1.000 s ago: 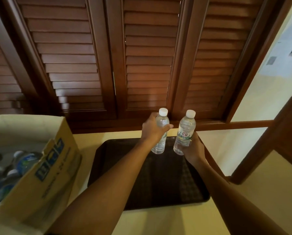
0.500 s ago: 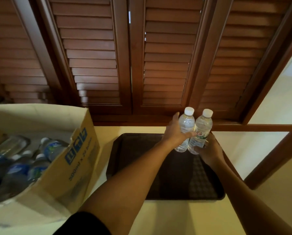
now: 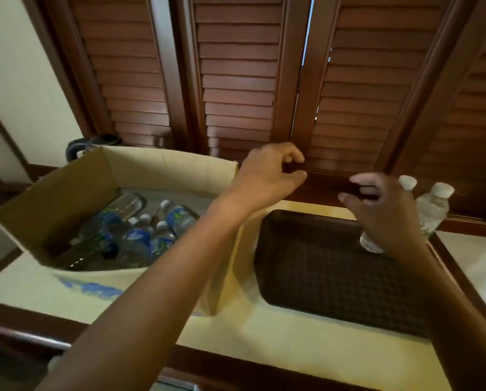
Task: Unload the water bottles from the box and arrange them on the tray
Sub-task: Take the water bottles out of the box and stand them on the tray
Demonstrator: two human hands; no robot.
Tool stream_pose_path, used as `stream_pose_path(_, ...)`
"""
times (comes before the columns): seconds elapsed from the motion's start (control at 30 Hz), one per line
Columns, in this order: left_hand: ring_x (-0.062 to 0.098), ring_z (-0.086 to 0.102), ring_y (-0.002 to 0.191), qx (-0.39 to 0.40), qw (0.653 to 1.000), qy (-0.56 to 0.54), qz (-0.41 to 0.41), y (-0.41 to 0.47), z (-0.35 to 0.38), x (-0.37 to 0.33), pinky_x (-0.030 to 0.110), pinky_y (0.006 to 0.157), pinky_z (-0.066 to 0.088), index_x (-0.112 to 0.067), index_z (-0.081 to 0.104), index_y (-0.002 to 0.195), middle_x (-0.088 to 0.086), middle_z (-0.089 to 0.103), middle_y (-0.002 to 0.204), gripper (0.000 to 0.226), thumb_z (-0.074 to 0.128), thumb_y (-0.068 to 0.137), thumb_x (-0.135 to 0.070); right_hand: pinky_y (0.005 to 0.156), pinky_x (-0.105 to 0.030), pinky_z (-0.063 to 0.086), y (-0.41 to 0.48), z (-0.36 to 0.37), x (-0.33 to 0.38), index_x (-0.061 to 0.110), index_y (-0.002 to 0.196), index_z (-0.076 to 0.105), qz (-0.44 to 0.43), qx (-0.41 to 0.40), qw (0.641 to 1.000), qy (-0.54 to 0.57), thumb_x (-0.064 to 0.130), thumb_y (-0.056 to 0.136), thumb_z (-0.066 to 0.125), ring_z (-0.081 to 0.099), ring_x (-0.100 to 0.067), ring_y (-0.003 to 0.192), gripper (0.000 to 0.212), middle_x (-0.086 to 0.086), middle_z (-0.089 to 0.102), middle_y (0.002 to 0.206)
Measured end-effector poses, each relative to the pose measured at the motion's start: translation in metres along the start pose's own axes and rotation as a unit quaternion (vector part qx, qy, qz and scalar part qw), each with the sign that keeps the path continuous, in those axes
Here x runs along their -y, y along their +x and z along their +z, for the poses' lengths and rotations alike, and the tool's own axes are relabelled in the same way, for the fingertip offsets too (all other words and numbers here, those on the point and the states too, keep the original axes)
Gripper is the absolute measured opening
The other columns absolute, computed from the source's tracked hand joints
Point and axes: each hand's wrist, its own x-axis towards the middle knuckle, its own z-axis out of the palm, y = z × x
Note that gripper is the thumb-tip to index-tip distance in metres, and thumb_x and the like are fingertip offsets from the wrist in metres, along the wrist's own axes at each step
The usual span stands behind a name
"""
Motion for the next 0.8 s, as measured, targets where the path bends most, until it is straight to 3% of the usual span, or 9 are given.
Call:
stream_pose_path(0.13, 0.001, 0.06, 0.098, -0.047, 0.997, 0.054, -0.034, -0.016, -0.074, 0.041, 0.011, 0.075, 0.041, -0.033, 0.071, 0.117, -0.016, 0.066, 0.107, 0.028, 0.072, 0.09, -0.038, 0.093, -0.028, 0.052, 0.003, 0.051, 0.078, 0.032, 0.122, 0.065, -0.081, 0.034, 0.995, 0.042, 0.034, 0.089, 0.076, 0.058, -0.003, 0.112, 0.035, 0.016, 0.057, 0.125)
stream_pose_path(0.33, 0.009, 0.059, 0.096, 0.005, 0.973, 0.207, -0.103, -0.024, -0.163, 0.148, 0.023, 0.077, 0.045, -0.027, 0.069, 0.115, -0.009, 0.064, 0.105, 0.031, 0.071, 0.087, -0.039, 0.091, -0.035, 0.054, 0.016, 0.153, 0.178, 0.033, 0.115, 0.068, -0.205, 0.129, 0.97, -0.018, 0.037, 0.084, 0.077, 0.064, -0.012, 0.106, 0.032, 0.006, 0.063, 0.118)
stream_pose_path(0.43, 0.023, 0.063, 0.102, 0.099, 0.911, 0.373, -0.144, -0.015, -0.176, 0.213, 0.039, 0.091, 0.054, -0.02, 0.064, 0.122, 0.003, 0.066, 0.117, 0.042, 0.065, 0.086, -0.043, 0.089, -0.038, 0.055, 0.031, 0.21, 0.215, 0.03, 0.118, 0.067, -0.217, 0.309, 0.907, -0.187, 0.041, 0.082, 0.077, 0.064, -0.021, 0.107, 0.039, 0.003, 0.067, 0.116)
stream_pose_path(0.5, 0.024, 0.064, 0.105, 0.159, 0.886, 0.394, -0.187, -0.011, -0.182, 0.247, 0.038, 0.091, 0.053, -0.014, 0.063, 0.126, 0.006, 0.066, 0.118, 0.043, 0.065, 0.091, -0.039, 0.083, -0.038, 0.057, 0.042, 0.248, 0.225, 0.022, 0.12, 0.067, -0.185, 0.417, 0.846, -0.276, 0.038, 0.086, 0.074, 0.066, -0.023, 0.102, 0.038, -0.002, 0.067, 0.115)
stream_pose_path(0.6, 0.025, 0.067, 0.101, 0.226, 0.863, 0.347, -0.29, -0.009, -0.186, 0.284, 0.035, 0.076, 0.05, -0.008, 0.069, 0.121, 0.006, 0.067, 0.111, 0.04, 0.078, 0.086, -0.024, 0.07, -0.031, 0.054, 0.056, 0.296, 0.219, 0.019, 0.104, 0.071, -0.111, 0.477, 0.805, -0.335, 0.034, 0.09, 0.07, 0.069, -0.021, 0.09, 0.021, -0.004, 0.07, 0.103)
stream_pose_path(0.67, 0.012, 0.072, 0.073, 0.301, 0.868, 0.25, -0.305, -0.006, -0.18, 0.311, 0.036, 0.058, 0.048, -0.017, 0.076, 0.102, 0.008, 0.074, 0.101, 0.06, 0.099, 0.046, -0.022, 0.075, -0.033, 0.054, 0.061, 0.316, 0.208, 0.024, 0.089, 0.068, -0.09, 0.469, 0.796, -0.373, 0.045, 0.087, 0.071, 0.067, -0.019, 0.086, 0.02, -0.001, 0.069, 0.096)
stream_pose_path(0.7, 0.003, 0.068, 0.055, 0.383, 0.867, 0.161, -0.274, -0.002, -0.178, 0.33, 0.036, 0.05, 0.047, -0.027, 0.078, 0.085, 0.005, 0.076, 0.088, 0.067, 0.099, 0.022, -0.032, 0.077, -0.034, 0.052, 0.062, 0.324, 0.203, 0.026, 0.083, 0.064, -0.08, 0.463, 0.795, -0.384, 0.05, 0.084, 0.072, 0.065, -0.018, 0.085, 0.026, 0.001, 0.068, 0.093)
stream_pose_path(0.73, 0.0, 0.067, 0.054, 0.497, 0.852, 0.039, -0.161, 0.0, -0.173, 0.357, 0.036, 0.054, 0.053, -0.035, 0.077, 0.084, -0.002, 0.076, 0.084, 0.064, 0.098, 0.024, -0.04, 0.075, -0.034, 0.05, 0.063, 0.33, 0.2, 0.026, 0.081, 0.061, -0.061, 0.464, 0.799, -0.376, 0.053, 0.082, 0.074, 0.063, -0.017, 0.084, 0.03, 0.003, 0.066, 0.091)
stream_pose_path(0.8, 0.009, 0.07, 0.093, 0.574, 0.777, -0.25, 0.066, -0.004, -0.17, 0.382, 0.036, 0.08, 0.054, -0.031, 0.072, 0.115, -0.003, 0.073, 0.109, 0.035, 0.082, 0.082, -0.037, 0.073, -0.035, 0.048, 0.062, 0.337, 0.193, 0.023, 0.095, 0.064, -0.009, 0.486, 0.8, -0.352, 0.058, 0.083, 0.074, 0.062, -0.019, 0.084, 0.039, 0.001, 0.066, 0.095)
